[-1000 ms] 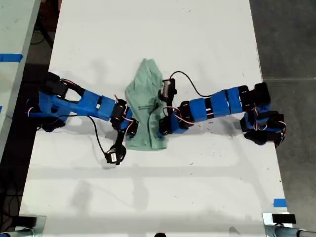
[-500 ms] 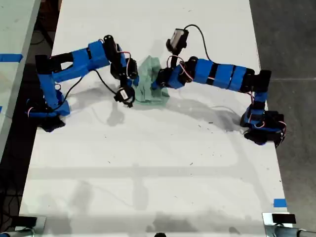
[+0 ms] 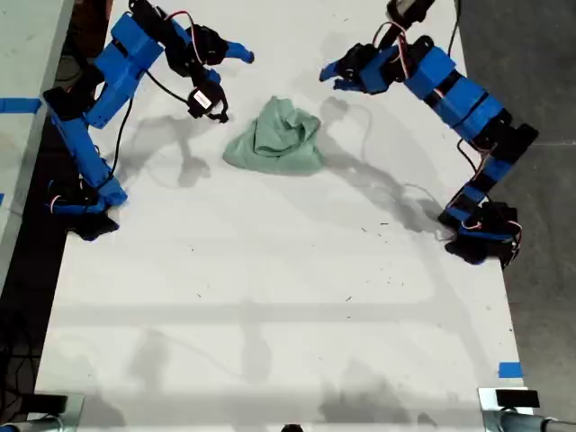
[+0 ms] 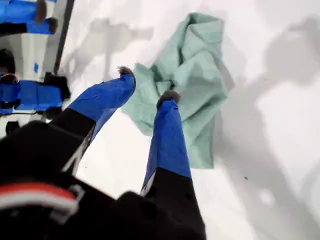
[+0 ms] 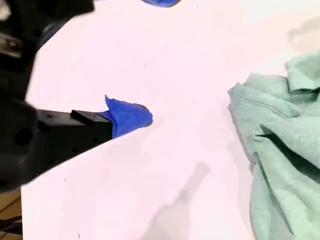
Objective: Fold t shirt
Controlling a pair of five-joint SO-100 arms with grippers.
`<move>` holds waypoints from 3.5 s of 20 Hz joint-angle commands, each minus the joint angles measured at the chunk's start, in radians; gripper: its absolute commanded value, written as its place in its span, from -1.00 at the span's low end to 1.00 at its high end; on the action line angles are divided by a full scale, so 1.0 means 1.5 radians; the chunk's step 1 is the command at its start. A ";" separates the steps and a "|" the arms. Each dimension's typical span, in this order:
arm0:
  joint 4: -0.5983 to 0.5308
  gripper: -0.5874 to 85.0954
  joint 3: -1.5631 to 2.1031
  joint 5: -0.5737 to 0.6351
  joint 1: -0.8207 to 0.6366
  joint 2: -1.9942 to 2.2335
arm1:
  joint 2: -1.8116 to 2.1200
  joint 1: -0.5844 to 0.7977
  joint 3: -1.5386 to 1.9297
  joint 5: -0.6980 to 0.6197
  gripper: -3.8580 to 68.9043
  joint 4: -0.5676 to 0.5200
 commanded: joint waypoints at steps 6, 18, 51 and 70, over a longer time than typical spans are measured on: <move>0.013 -0.43 0.106 0.065 -0.017 0.160 | 0.114 0.022 0.122 -0.124 -0.67 0.242; -0.055 -0.99 0.812 -0.459 0.748 0.623 | 0.957 -0.583 0.890 0.166 -0.85 0.169; -0.361 -0.70 1.497 -0.190 0.726 1.376 | 1.247 -0.723 1.322 -0.084 -0.72 0.074; -0.361 -0.70 1.497 -0.190 0.726 1.376 | 1.247 -0.723 1.322 -0.084 -0.72 0.074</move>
